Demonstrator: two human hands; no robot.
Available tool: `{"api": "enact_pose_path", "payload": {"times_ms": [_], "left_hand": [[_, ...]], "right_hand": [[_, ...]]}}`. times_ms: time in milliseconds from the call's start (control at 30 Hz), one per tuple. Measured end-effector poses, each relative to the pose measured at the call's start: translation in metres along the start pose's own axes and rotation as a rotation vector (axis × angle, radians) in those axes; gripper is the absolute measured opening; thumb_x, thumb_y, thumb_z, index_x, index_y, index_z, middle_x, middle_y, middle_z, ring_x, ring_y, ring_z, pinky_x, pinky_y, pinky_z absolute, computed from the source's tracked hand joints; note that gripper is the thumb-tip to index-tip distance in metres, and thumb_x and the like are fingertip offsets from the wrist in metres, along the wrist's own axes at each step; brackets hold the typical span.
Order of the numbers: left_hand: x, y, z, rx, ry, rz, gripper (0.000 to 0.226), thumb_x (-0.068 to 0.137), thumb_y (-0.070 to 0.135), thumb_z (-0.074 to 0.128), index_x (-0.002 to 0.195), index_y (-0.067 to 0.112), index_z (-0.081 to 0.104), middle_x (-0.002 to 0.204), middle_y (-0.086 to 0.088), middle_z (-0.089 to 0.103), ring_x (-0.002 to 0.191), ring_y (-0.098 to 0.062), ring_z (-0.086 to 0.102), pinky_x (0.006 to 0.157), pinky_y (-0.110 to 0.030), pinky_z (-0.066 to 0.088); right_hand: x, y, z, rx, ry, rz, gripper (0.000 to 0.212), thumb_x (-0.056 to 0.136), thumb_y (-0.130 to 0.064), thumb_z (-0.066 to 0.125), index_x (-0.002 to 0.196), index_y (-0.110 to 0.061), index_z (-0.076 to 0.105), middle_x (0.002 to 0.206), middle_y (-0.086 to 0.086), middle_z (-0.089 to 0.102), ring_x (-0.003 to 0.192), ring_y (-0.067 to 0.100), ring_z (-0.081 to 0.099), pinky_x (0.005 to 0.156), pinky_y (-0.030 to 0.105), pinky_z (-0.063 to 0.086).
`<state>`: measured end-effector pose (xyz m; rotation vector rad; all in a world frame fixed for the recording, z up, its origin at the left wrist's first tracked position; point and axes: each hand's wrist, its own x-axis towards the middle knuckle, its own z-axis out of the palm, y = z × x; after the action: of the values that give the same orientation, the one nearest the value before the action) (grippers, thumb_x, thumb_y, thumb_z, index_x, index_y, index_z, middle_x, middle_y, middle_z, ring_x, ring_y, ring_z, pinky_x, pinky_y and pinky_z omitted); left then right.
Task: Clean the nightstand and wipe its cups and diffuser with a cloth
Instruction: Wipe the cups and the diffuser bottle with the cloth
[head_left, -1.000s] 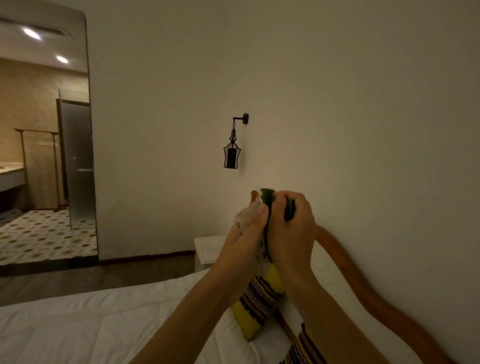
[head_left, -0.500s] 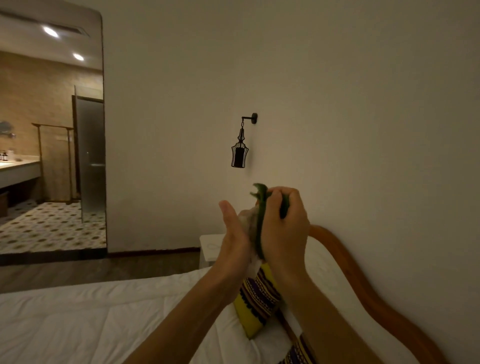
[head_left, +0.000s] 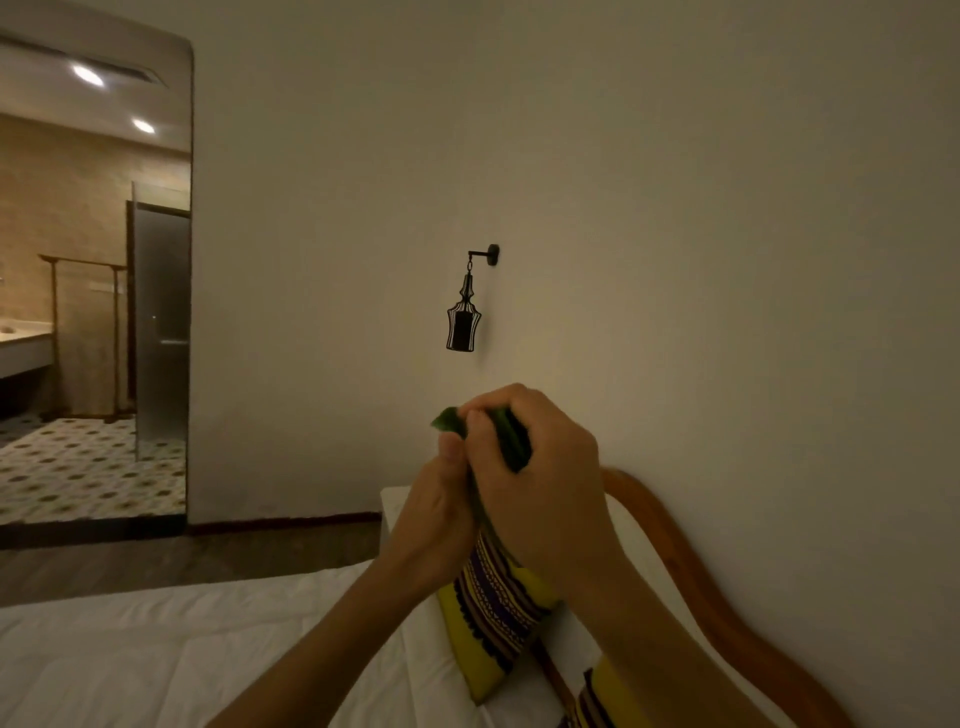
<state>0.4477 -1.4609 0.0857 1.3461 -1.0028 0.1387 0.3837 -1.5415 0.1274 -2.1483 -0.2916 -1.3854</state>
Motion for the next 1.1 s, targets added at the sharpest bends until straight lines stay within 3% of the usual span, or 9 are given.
{"api": "enact_pose_path", "payload": {"times_ms": [100,200,300,433,567,700,867,933,1100], "left_hand": [[0.000,0.004,-0.001,-0.017,-0.053,-0.077,0.099,0.057,0.102,0.014,0.099,0.028,0.064,0.085,-0.007,0.072,0.078,-0.021,0.072,0.066,-0.033,0.061],[-0.003,0.007,0.001,-0.069,-0.100,-0.155,0.079,0.068,0.090,0.041,0.107,0.025,0.063,0.092,0.003,0.074,0.083,-0.015,0.073,0.070,-0.034,0.063],[0.000,0.010,0.008,-0.196,-0.035,-0.162,0.037,0.084,0.046,0.068,0.112,0.024,0.068,0.103,-0.005,0.074,0.095,-0.023,0.073,0.078,-0.044,0.062],[0.005,0.013,0.008,-0.428,0.027,-0.325,0.034,0.084,0.045,0.061,0.107,0.024,0.075,0.092,-0.009,0.072,0.081,-0.025,0.068,0.072,-0.038,0.060],[0.009,0.009,0.015,-0.884,0.171,-0.425,0.030,0.096,0.038,0.052,0.096,0.017,0.074,0.090,-0.005,0.072,0.077,-0.019,0.068,0.067,-0.032,0.059],[0.011,0.006,0.040,-1.349,0.326,-0.537,0.034,0.098,0.037,0.052,0.121,0.011,0.057,0.112,-0.009,0.071,0.094,-0.019,0.066,0.098,-0.036,0.051],[0.007,0.001,0.061,-1.349,0.359,-0.548,0.043,0.097,0.049,0.048,0.116,0.013,0.063,0.102,-0.008,0.064,0.095,-0.020,0.059,0.104,-0.038,0.044],[0.004,0.001,0.064,-1.323,0.340,-0.543,0.037,0.096,0.046,0.051,0.108,0.013,0.063,0.098,-0.008,0.063,0.088,-0.020,0.061,0.092,-0.035,0.048],[0.003,0.004,0.062,-1.334,0.264,-0.473,0.037,0.096,0.041,0.053,0.119,0.013,0.062,0.120,-0.008,0.063,0.104,-0.023,0.064,0.109,-0.040,0.043]], "right_hand": [[0.013,0.012,-0.003,0.016,-0.045,0.059,0.007,0.099,-0.029,0.055,0.093,-0.029,0.059,0.085,-0.011,0.063,0.081,0.001,0.062,0.073,0.010,0.048],[0.026,0.030,-0.012,0.016,-0.019,0.265,0.011,0.101,-0.029,0.053,0.094,-0.025,0.060,0.086,-0.011,0.063,0.081,0.000,0.060,0.067,0.005,0.046],[0.021,0.039,-0.010,0.363,0.107,0.543,0.014,0.099,-0.034,0.056,0.096,-0.026,0.067,0.094,-0.003,0.069,0.088,0.014,0.068,0.072,0.027,0.060],[0.016,0.037,-0.015,0.660,0.177,0.825,0.019,0.099,-0.037,0.056,0.098,-0.023,0.069,0.081,0.002,0.074,0.074,0.021,0.073,0.066,0.042,0.063],[-0.004,0.032,-0.015,0.548,0.265,0.678,0.017,0.100,-0.040,0.054,0.089,-0.035,0.066,0.080,-0.007,0.070,0.076,0.018,0.072,0.061,0.035,0.062],[-0.023,0.023,-0.007,0.466,0.549,0.573,0.014,0.102,-0.033,0.052,0.104,-0.025,0.063,0.097,-0.003,0.068,0.092,0.022,0.069,0.076,0.049,0.062],[-0.038,0.021,-0.002,0.247,0.623,0.378,0.022,0.099,-0.037,0.051,0.104,-0.019,0.062,0.100,-0.004,0.066,0.094,0.016,0.067,0.076,0.045,0.060],[-0.026,0.031,-0.012,0.227,0.615,0.435,0.016,0.101,-0.033,0.053,0.102,-0.019,0.061,0.099,-0.005,0.064,0.093,0.014,0.066,0.078,0.042,0.061],[-0.020,0.038,-0.022,0.275,0.662,0.524,0.012,0.103,-0.031,0.050,0.104,-0.023,0.059,0.096,-0.010,0.063,0.096,0.014,0.066,0.077,0.031,0.060]]}}
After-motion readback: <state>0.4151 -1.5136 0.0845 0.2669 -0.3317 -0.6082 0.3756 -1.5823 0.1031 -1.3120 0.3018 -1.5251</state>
